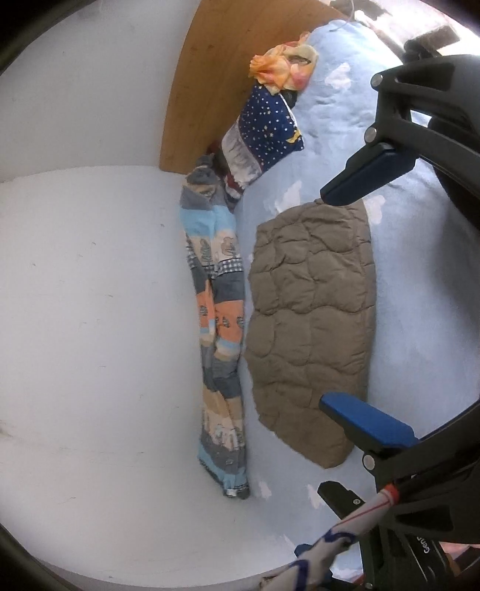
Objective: Fold large clothes
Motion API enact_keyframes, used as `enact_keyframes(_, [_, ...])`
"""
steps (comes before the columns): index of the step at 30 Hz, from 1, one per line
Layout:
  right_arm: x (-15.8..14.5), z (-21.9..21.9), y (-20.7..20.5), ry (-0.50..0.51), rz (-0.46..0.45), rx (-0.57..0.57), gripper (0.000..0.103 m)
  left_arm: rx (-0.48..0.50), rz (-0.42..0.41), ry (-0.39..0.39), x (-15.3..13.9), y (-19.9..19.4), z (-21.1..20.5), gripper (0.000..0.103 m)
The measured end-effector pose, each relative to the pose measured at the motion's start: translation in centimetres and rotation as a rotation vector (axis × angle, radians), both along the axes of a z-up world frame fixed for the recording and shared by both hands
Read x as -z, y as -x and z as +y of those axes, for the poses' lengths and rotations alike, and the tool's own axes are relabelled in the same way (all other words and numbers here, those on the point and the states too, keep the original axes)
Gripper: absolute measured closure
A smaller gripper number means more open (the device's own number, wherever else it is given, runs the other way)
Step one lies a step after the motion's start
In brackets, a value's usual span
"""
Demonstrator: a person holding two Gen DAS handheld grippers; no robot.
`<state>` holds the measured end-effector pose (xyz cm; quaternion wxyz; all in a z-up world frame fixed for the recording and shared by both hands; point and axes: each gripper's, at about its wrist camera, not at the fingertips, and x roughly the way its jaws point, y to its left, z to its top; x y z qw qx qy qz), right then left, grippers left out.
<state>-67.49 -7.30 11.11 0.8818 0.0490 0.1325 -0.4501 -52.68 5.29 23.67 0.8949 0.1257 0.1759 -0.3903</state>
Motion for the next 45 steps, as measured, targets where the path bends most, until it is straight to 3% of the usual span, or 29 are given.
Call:
enact_keyframes(8, [0.3,1.1,-0.5,0.006,0.04,-0.013,0.0,0.034,0.047,-0.114,0.1,0.0,-0.5,0.006])
enact_keyframes(19, [0.9,0.8,-1.6,0.003,0.074,-0.035,0.0,-0.02,0.055,-0.166,0.6,-0.2,-0.8,0.006])
enact_keyframes(24, [2.0,-0.1,-2.1,-0.052,0.083,-0.037,0.0,-0.026,0.057,-0.22,1.7,-0.5,-1.5,0.006])
enact_keyframes(45, [3.4,-1.7,-1.9,-0.101,0.095,-0.005,0.0,-0.013,0.074,-0.273,3.0,-0.9,-2.4,0.006])
